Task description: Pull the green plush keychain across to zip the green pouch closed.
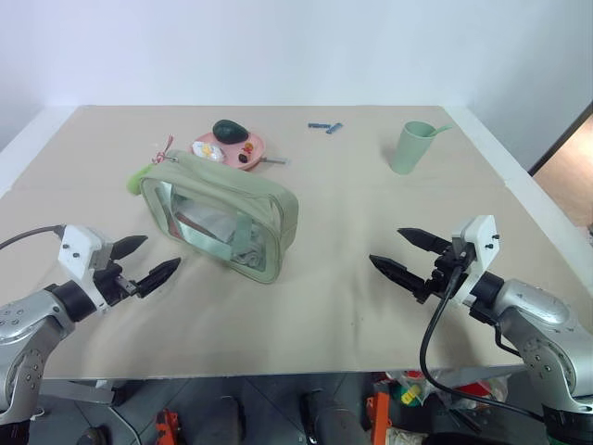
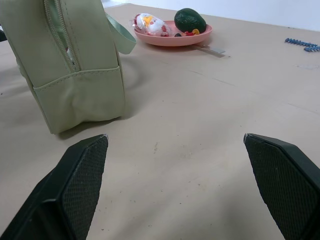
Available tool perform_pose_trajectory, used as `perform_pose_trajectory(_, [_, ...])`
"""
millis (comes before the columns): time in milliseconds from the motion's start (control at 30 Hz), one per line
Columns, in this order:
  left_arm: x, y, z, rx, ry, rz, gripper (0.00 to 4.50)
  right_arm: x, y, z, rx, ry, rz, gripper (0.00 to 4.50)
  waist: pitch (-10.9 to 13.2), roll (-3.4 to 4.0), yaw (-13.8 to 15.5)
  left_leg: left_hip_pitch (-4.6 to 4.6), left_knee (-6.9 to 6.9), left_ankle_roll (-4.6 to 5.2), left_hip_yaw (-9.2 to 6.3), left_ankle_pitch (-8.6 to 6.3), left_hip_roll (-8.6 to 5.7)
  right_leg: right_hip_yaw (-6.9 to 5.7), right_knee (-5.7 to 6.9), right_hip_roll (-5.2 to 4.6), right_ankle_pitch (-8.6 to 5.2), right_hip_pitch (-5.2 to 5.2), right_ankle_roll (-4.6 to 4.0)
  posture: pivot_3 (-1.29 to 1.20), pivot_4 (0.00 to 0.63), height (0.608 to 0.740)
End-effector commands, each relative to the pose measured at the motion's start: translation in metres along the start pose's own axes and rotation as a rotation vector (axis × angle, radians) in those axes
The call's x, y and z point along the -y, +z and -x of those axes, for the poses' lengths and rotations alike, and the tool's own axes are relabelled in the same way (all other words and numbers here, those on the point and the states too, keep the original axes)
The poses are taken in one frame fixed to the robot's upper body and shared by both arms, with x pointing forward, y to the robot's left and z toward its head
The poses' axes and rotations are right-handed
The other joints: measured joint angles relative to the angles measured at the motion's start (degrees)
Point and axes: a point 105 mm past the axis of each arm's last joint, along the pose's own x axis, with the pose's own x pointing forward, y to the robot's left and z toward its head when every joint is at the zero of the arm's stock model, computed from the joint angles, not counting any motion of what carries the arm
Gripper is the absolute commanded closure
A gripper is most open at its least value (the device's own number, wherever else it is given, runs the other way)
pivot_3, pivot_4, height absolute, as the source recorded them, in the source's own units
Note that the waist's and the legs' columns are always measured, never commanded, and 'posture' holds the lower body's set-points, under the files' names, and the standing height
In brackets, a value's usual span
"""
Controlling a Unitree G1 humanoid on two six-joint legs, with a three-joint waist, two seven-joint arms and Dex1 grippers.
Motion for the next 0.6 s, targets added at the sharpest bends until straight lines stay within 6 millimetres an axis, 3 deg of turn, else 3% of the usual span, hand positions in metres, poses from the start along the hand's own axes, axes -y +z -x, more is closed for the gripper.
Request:
perform_pose_trajectory(33, [-0.004, 0.018, 0.003, 0.059, -0.034, -0.042, 0.03, -0.001, 0.017, 0.003, 0.031, 0.022, 0.042, 0.00, 0.0, 0.00, 0.0, 0.00, 0.00, 0.00, 0.00, 0.00, 0.00, 0.00, 0.00, 0.00, 0.00, 0.00, 0.00, 0.00, 0.150, 0.740])
perform_pose_trajectory(433, [0.019, 0.036, 0.006, 0.129, -0.254, -0.031, 0.03, 0.000, 0.022, 0.007, 0.020, 0.059, 0.044, 0.00, 0.0, 0.00, 0.0, 0.00, -0.02, 0.00, 0.04, 0.00, 0.02, -0.02, 0.00, 0.00, 0.00, -0.02, -0.01, 0.00, 0.150, 0.740])
perform_pose_trajectory(600, [0.019, 0.043, 0.011, 0.115, -0.299, -0.047, 0.03, 0.003, 0.034, 0.003, 0.037, 0.082, 0.121, 0.00, 0.0, 0.01, 0.0, 0.00, -0.02, 0.00, 0.07, 0.00, 0.03, 0.00, 0.00, 0.00, 0.00, -0.05, -0.01, 0.00, 0.150, 0.740])
